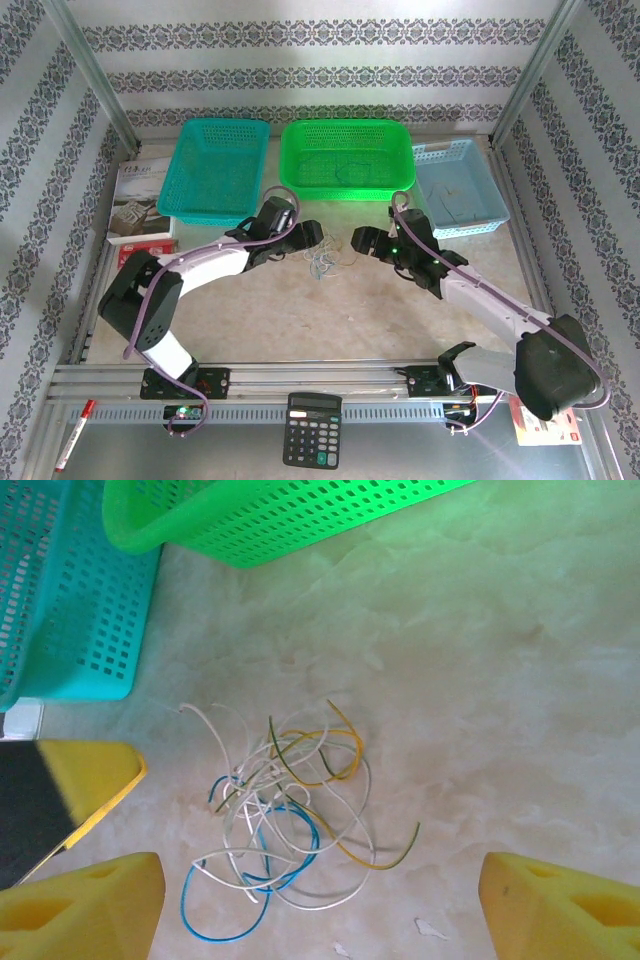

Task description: Untangle the cables

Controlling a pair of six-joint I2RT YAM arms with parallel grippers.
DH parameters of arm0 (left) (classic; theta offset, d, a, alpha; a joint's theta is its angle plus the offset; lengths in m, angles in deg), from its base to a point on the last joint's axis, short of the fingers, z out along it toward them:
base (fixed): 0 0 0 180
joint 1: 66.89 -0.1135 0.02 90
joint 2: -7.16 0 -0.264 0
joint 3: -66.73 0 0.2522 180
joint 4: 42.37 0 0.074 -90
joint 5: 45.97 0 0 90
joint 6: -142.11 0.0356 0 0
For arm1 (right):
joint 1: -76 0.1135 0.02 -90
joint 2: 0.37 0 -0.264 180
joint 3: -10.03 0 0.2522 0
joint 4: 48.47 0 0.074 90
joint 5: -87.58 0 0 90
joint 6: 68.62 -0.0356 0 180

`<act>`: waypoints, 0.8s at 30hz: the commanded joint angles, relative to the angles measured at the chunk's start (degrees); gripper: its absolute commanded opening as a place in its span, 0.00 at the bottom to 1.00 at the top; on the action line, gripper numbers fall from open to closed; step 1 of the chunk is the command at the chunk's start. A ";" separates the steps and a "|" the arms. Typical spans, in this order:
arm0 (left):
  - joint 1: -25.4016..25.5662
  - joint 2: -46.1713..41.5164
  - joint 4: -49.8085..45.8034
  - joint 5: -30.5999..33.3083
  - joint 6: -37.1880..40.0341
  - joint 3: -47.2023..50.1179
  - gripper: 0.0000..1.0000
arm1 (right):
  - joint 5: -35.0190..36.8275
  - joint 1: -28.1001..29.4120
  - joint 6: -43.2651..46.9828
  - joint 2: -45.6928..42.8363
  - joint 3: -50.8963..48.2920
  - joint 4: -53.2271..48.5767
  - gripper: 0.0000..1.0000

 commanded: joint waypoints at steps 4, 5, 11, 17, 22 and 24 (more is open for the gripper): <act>-0.10 3.52 6.15 3.21 -5.96 -2.16 0.64 | -0.69 -1.40 -0.49 -1.61 -1.33 1.94 0.82; -0.14 3.98 6.74 3.14 -6.06 -2.38 0.63 | -0.89 -1.50 -0.45 -1.63 -1.41 2.02 0.83; -0.14 6.86 9.40 2.24 -5.73 -5.23 0.60 | -2.46 -1.94 -0.15 -0.92 -1.33 2.74 0.82; -0.03 9.92 10.41 1.01 -6.06 -8.10 0.56 | -2.96 -1.94 -0.23 -0.42 -1.15 3.24 0.82; 0.04 10.92 11.41 0.53 -6.40 -8.25 0.53 | -3.30 -1.94 -0.44 -0.14 -1.24 3.74 0.81; 0.20 11.08 11.87 0.52 -6.50 -7.80 0.52 | -3.46 -1.94 -0.58 0.19 -1.24 3.88 0.80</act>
